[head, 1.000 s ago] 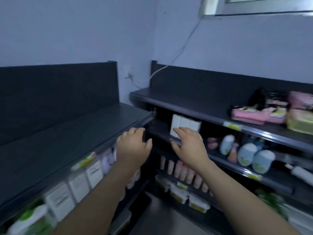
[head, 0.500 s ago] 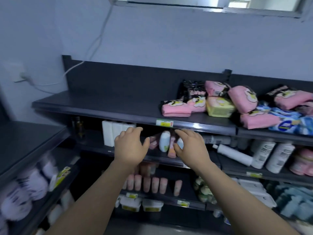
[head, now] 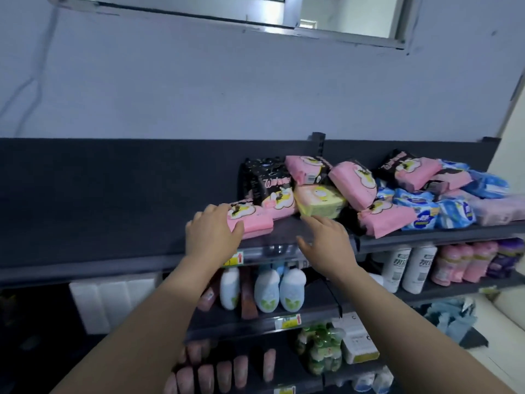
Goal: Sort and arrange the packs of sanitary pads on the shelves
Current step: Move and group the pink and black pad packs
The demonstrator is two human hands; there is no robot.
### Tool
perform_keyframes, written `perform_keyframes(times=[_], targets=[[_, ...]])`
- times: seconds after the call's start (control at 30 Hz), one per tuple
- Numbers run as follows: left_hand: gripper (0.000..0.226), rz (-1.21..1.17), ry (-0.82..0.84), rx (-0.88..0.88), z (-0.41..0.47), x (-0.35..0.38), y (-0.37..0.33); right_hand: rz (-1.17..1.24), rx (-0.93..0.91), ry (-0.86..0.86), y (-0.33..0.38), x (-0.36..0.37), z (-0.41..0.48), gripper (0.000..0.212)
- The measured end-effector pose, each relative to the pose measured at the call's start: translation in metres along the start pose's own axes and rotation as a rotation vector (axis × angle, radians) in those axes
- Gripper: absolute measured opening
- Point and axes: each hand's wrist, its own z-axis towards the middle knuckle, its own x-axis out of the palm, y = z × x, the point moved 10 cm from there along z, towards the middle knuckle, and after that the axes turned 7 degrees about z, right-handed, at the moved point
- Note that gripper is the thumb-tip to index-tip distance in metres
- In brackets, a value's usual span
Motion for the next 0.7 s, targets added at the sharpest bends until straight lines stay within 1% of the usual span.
perform_keyframes(times=[0.13,0.27,0.33,0.53,0.6,0.7], targets=[[0.043,-0.020,0.019,0.065,0.044,0.027,-0.018,-0.021,0.073,-0.030,-0.021,0.007,0.027,0.049],[0.045,-0.060,0.064,0.112,0.069,0.061,-0.043,-0.023,0.118,-0.058,-0.049,0.011,0.042,0.049],[0.043,-0.101,0.077,0.129,0.081,0.075,-0.057,-0.019,0.146,-0.082,-0.067,0.006,0.049,0.046],[0.046,-0.280,0.116,0.187,0.124,0.111,-0.124,-0.011,0.244,-0.183,-0.146,-0.026,0.079,0.040],[0.047,-0.331,0.122,0.206,0.138,0.121,-0.152,-0.016,0.287,-0.201,-0.177,-0.038,0.090,0.042],[0.059,-0.380,0.144,0.209,0.159,0.134,-0.195,0.019,0.336,-0.221,-0.221,-0.053,0.110,0.048]])
